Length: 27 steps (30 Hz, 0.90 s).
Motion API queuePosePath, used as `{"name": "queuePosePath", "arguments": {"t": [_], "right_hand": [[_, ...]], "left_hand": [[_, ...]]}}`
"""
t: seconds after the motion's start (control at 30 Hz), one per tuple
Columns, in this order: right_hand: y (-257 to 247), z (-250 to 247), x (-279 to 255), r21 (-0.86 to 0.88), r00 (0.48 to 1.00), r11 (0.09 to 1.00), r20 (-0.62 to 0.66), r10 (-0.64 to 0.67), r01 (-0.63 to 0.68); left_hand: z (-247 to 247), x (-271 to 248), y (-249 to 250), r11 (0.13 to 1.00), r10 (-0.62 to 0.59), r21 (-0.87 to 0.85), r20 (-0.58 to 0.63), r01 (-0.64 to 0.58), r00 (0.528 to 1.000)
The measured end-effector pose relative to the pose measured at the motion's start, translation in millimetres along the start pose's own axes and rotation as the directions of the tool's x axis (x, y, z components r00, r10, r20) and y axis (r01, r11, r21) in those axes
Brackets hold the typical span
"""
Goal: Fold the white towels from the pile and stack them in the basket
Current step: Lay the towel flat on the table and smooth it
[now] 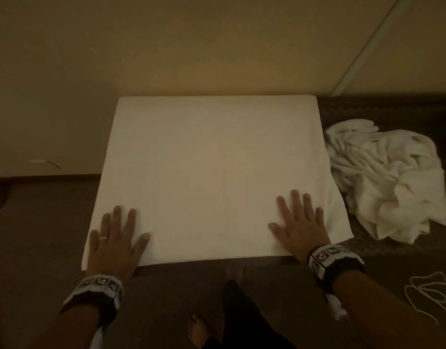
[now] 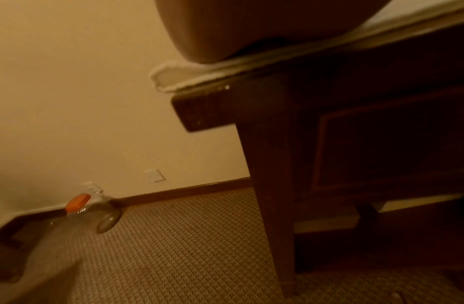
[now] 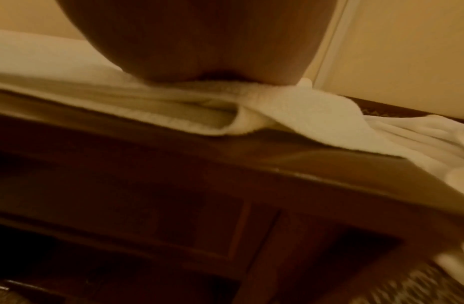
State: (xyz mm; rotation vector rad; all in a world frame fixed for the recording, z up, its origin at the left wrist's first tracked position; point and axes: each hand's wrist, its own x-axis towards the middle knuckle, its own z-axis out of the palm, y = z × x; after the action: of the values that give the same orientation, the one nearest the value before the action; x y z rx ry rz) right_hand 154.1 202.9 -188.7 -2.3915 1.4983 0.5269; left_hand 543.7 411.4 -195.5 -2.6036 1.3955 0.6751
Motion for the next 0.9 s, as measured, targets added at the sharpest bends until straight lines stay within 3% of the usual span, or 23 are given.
{"name": "queuePosePath", "arguments": {"t": [0.2,0.27,0.33,0.4,0.43,0.5,0.57,0.63,0.7,0.77,0.9], "right_hand": [[4.1,14.1,-31.6,0.026,1.000,1.000,0.001,-0.018,0.018],[12.8,7.9,-31.7,0.126,0.998,0.992,-0.062,-0.004,0.012],[27.7,-0.3,-34.5,0.339,0.970,0.937,-0.186,0.155,-0.084],[47.9,-2.9,-38.3,0.458,0.886,0.860,-0.272,0.376,-0.225],[57.5,-2.6,-41.1,0.514,0.849,0.803,-0.237,0.472,-0.303],[72.7,-0.5,-46.0,0.641,0.795,0.627,-0.042,0.605,-0.442],[80.6,-0.3,-52.0,0.707,0.760,0.464,0.159,0.630,-0.533],[83.8,-3.0,-56.1,0.745,0.738,0.395,0.188,0.649,-0.537],[81.4,-13.5,-59.0,0.777,0.709,0.390,0.101,0.698,-0.494],[74.3,-33.5,-58.0,0.770,0.710,0.457,-0.009,0.704,-0.444],[24.8,-83.8,-42.0,0.740,0.843,0.647,-0.220,0.490,-0.183]], "left_hand": [[15.1,-35.8,-0.9,0.999,-0.040,-0.005,-0.039,0.040,0.998],[11.9,-30.9,5.2,0.999,-0.042,-0.016,-0.100,0.041,0.994],[8.8,-20.5,15.1,0.999,-0.030,-0.032,-0.142,0.026,0.989],[10.6,-8.4,24.7,0.999,-0.019,-0.041,-0.157,0.013,0.987],[13.9,-3.1,28.3,0.998,-0.033,-0.049,-0.168,0.025,0.985],[20.9,4.4,33.8,0.995,-0.087,-0.073,-0.190,0.074,0.978],[26.5,7.8,36.2,0.994,-0.104,-0.067,-0.229,0.091,0.968],[27.3,9.4,36.3,0.993,-0.105,-0.069,-0.244,0.091,0.964],[24.9,11.6,35.2,0.992,-0.110,-0.083,-0.252,0.092,0.962],[22.4,14.0,35.7,0.991,-0.118,-0.092,-0.267,0.097,0.957],[22.9,17.2,35.5,0.989,-0.118,-0.122,-0.291,0.086,0.949]]}}
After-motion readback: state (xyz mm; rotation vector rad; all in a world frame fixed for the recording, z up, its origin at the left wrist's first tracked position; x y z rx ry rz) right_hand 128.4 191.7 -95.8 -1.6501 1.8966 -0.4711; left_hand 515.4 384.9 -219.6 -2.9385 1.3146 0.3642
